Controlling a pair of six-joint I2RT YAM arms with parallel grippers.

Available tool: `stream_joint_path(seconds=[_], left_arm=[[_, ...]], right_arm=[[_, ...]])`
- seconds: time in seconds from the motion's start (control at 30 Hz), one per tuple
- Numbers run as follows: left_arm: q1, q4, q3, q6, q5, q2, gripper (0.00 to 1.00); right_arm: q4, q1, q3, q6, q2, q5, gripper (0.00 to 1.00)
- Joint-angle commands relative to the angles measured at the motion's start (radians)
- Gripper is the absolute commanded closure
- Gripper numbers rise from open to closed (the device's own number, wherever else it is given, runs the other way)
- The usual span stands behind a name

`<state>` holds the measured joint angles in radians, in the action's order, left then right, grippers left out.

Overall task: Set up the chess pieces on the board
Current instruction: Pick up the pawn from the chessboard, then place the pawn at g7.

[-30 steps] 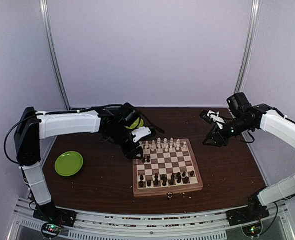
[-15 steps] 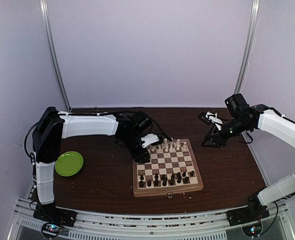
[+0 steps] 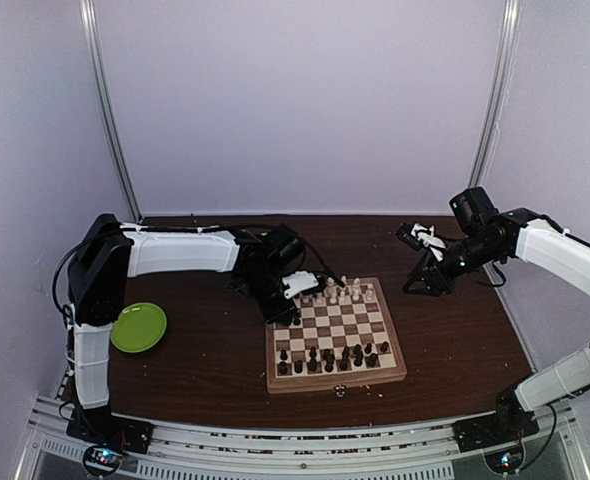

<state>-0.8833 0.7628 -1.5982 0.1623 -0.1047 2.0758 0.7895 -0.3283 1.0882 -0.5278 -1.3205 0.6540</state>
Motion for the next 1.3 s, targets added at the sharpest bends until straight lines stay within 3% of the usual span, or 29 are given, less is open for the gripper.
stream_joint_path(seconds=[0.0,0.13,0.27,0.47,1.27], left_arm=[[0.003,0.046,0.012,0.001,-0.007,-0.044,0.98],[0.003,0.037,0.061,-0.019,-0.056,-0.112,0.99],[0.001,-0.019,0.124,-0.035,-0.202,-0.171,0.99],[-0.016,-0.028,0.125,0.006,-0.317,-0.157,0.99],[-0.065,0.046,0.02,0.064,-0.346,-0.029,0.99]], right_arm=[[0.005,0.003,0.007,-0.01,-0.002,-0.006,0.59],[0.007,0.003,0.007,-0.011,-0.003,-0.008,0.59],[0.01,0.004,0.008,-0.014,-0.008,-0.008,0.59],[0.012,0.004,0.009,-0.015,-0.014,-0.007,0.59],[0.028,0.005,0.012,-0.027,-0.028,-0.002,0.6]])
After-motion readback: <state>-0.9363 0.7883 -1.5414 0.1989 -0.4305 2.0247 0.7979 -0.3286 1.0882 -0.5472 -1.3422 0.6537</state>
